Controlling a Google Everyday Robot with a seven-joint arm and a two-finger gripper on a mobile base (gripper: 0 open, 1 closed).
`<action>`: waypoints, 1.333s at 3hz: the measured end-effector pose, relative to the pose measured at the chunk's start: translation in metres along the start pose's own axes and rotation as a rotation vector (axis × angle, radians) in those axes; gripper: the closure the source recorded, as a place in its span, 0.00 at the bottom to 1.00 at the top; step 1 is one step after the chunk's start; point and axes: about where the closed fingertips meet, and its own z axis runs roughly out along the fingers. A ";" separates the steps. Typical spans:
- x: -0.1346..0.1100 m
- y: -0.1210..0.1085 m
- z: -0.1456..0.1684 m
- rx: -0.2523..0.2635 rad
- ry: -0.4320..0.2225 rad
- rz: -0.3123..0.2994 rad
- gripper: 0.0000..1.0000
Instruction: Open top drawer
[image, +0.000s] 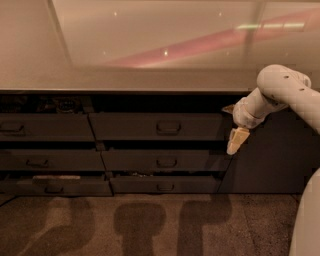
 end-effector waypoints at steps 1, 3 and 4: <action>0.000 0.000 0.000 0.000 0.000 0.000 0.19; 0.000 0.000 0.000 0.000 0.000 0.000 0.65; 0.000 0.000 0.000 0.000 0.000 0.000 0.89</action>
Offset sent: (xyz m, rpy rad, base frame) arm 0.0000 0.0000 0.0000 0.0000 0.0000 0.0000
